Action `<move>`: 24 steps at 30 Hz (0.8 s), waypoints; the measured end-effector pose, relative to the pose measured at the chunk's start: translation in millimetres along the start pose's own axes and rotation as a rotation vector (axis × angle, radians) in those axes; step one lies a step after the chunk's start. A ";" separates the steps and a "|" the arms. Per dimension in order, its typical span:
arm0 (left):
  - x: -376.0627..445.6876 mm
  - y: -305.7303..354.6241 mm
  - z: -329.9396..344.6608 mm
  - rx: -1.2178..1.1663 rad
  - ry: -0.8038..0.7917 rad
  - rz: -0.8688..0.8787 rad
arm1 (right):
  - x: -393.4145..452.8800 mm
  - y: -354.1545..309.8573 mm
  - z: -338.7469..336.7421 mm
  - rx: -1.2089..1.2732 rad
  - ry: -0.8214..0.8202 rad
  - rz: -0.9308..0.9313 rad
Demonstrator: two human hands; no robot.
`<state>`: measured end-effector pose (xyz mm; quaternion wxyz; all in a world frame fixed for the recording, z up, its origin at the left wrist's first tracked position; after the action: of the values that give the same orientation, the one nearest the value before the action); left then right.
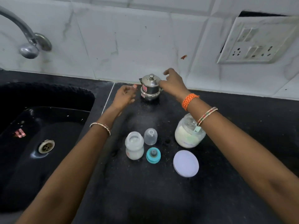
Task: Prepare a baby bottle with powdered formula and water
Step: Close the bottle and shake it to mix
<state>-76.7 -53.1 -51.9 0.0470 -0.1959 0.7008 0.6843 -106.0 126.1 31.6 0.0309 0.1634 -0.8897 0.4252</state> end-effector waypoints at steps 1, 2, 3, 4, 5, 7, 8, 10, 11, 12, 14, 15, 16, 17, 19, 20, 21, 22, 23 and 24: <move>-19.2 -2.2 -6.0 -0.011 0.029 0.041 | -21.0 -12.1 -2.3 -0.013 -0.001 -0.066; -38.3 -5.6 -11.4 -0.043 0.043 0.072 | -41.7 -19.8 -1.1 -0.018 -0.026 -0.106; -59.5 -12.5 -16.7 -0.090 0.043 0.088 | -66.8 -24.2 2.3 -0.020 -0.057 -0.140; -78.5 -22.2 -21.5 -0.145 0.034 0.094 | -91.5 -24.4 6.9 -0.028 -0.077 -0.170; -94.5 -32.9 -24.9 -0.188 0.024 0.097 | -114.4 -22.3 10.9 -0.042 -0.076 -0.198; -116.8 -56.6 -27.1 -0.202 0.019 0.112 | -151.8 -11.4 20.0 -0.113 -0.077 -0.213; -126.7 -68.3 -26.2 -0.179 0.016 0.117 | -168.0 -3.8 26.1 -0.180 -0.113 -0.194; -142.8 -90.2 -21.7 -0.096 -0.019 0.134 | -193.5 11.7 40.8 -0.364 -0.244 -0.136; -149.1 -99.9 -18.8 -0.018 -0.046 0.147 | -202.9 18.0 48.3 -0.448 -0.306 -0.130; -153.6 -108.2 -15.4 0.080 -0.066 0.154 | -209.2 23.2 55.2 -0.505 -0.344 -0.146; -162.9 -117.3 -12.4 0.237 -0.035 0.170 | -215.9 28.7 65.1 -0.557 -0.341 -0.207; -165.7 -118.2 -12.4 0.266 0.001 0.181 | -216.3 29.8 66.6 -0.556 -0.312 -0.228; -167.4 -117.8 -12.2 0.267 0.028 0.194 | -214.9 30.0 65.9 -0.539 -0.279 -0.230; -167.3 -117.3 -12.3 0.252 0.047 0.196 | -213.0 30.1 63.9 -0.509 -0.244 -0.214; -169.5 -115.4 -12.4 0.232 0.072 0.197 | -208.5 23.5 55.3 -0.424 -0.160 -0.184; -169.8 -115.2 -11.8 0.242 0.079 0.202 | -205.2 18.4 49.2 -0.357 -0.110 -0.176; -170.3 -114.9 -11.2 0.263 0.086 0.209 | -201.5 11.4 42.4 -0.270 -0.065 -0.169; -170.5 -114.6 -10.2 0.288 0.089 0.219 | -198.2 2.9 35.7 -0.170 -0.036 -0.167; -170.8 -113.8 -9.5 0.314 0.096 0.234 | -194.6 -7.1 30.7 -0.076 -0.029 -0.179; -170.4 -113.4 -9.4 0.334 0.104 0.251 | -191.3 -17.8 27.3 -0.003 -0.042 -0.208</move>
<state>120.3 -24.9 -101.1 -0.0428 -0.1318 0.8249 0.5481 82.6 145.4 -9.6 0.0567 0.2637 -0.8691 0.4147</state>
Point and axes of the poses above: each hand's wrist, its own x-axis towards the middle knuckle, its own z-axis out of the palm, y = z × x, the point moved 4 cm from there along x, towards the middle knuckle, and after that the axes turned 13 degrees about -z, right-handed, at the moved point
